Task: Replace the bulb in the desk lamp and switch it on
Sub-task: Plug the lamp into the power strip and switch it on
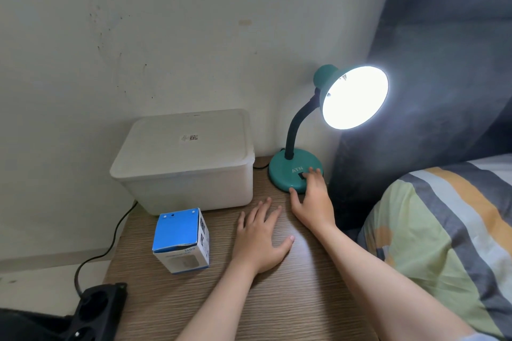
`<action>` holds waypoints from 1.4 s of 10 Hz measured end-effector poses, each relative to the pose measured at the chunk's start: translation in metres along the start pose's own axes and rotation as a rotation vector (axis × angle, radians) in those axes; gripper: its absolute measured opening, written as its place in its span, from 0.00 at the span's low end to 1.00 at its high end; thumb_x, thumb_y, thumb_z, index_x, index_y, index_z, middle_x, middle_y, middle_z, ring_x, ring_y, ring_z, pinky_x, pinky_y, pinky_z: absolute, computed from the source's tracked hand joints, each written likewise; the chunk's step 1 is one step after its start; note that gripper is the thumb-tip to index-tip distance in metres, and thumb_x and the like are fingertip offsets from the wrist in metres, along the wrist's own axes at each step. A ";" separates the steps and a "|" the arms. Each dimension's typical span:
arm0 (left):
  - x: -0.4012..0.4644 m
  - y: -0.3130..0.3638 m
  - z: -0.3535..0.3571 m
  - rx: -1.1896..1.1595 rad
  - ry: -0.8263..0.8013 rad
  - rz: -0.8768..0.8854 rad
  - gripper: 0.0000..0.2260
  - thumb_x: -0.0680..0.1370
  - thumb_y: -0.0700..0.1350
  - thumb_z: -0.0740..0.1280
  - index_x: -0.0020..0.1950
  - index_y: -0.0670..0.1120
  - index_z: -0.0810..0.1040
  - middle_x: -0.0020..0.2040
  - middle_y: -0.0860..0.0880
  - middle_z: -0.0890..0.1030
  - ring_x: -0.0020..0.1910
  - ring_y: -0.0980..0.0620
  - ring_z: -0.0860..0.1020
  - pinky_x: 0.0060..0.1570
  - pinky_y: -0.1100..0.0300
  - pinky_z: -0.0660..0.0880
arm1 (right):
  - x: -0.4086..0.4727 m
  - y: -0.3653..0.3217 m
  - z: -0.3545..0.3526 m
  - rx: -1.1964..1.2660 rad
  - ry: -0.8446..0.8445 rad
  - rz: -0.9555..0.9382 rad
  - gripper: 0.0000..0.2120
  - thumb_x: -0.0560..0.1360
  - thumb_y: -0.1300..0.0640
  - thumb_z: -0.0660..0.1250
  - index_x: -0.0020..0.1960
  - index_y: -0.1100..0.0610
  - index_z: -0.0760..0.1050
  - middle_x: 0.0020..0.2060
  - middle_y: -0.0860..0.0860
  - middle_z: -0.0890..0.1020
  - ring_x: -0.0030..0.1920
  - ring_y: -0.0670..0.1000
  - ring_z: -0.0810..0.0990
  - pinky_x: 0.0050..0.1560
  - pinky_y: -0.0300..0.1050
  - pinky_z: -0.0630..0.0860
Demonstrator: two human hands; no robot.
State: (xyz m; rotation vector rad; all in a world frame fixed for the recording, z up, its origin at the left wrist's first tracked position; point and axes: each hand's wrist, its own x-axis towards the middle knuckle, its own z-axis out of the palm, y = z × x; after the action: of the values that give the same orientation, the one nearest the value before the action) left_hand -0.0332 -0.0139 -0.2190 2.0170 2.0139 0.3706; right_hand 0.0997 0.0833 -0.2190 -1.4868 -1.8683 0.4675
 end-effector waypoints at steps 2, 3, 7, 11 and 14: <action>0.000 -0.001 0.000 -0.002 -0.003 0.000 0.31 0.72 0.67 0.55 0.73 0.59 0.55 0.78 0.55 0.50 0.76 0.54 0.49 0.73 0.47 0.44 | 0.000 0.000 0.001 -0.017 -0.001 -0.008 0.24 0.74 0.55 0.66 0.66 0.63 0.67 0.70 0.60 0.68 0.74 0.56 0.59 0.72 0.49 0.60; 0.000 0.000 0.000 -0.008 0.000 0.001 0.31 0.72 0.67 0.56 0.73 0.59 0.56 0.78 0.55 0.51 0.76 0.53 0.49 0.73 0.46 0.44 | 0.000 0.001 0.001 -0.023 0.004 -0.013 0.24 0.73 0.55 0.66 0.66 0.63 0.68 0.69 0.60 0.68 0.74 0.57 0.60 0.72 0.51 0.61; 0.000 0.000 0.000 -0.011 -0.001 0.000 0.31 0.72 0.67 0.55 0.73 0.59 0.56 0.78 0.54 0.51 0.76 0.53 0.50 0.73 0.46 0.45 | 0.001 0.001 0.002 -0.050 0.011 -0.023 0.25 0.73 0.54 0.66 0.67 0.62 0.68 0.69 0.60 0.68 0.74 0.57 0.60 0.71 0.51 0.62; 0.000 0.000 0.000 -0.014 -0.001 -0.001 0.31 0.72 0.67 0.55 0.73 0.58 0.56 0.78 0.54 0.51 0.76 0.53 0.49 0.73 0.46 0.45 | 0.000 0.000 0.002 -0.059 0.008 -0.026 0.25 0.73 0.55 0.66 0.67 0.63 0.67 0.69 0.61 0.68 0.73 0.58 0.60 0.70 0.53 0.64; -0.002 -0.002 0.001 -0.045 0.013 0.026 0.31 0.73 0.66 0.56 0.73 0.58 0.57 0.77 0.55 0.51 0.76 0.54 0.49 0.73 0.45 0.44 | 0.003 0.001 0.006 -0.153 -0.052 -0.020 0.26 0.75 0.52 0.62 0.70 0.61 0.63 0.71 0.60 0.64 0.75 0.59 0.55 0.72 0.52 0.60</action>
State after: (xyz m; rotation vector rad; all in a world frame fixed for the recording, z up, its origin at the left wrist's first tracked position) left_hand -0.0347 -0.0160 -0.2203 2.0210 1.9702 0.4313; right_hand 0.0952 0.0872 -0.2230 -1.5669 -1.9959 0.3637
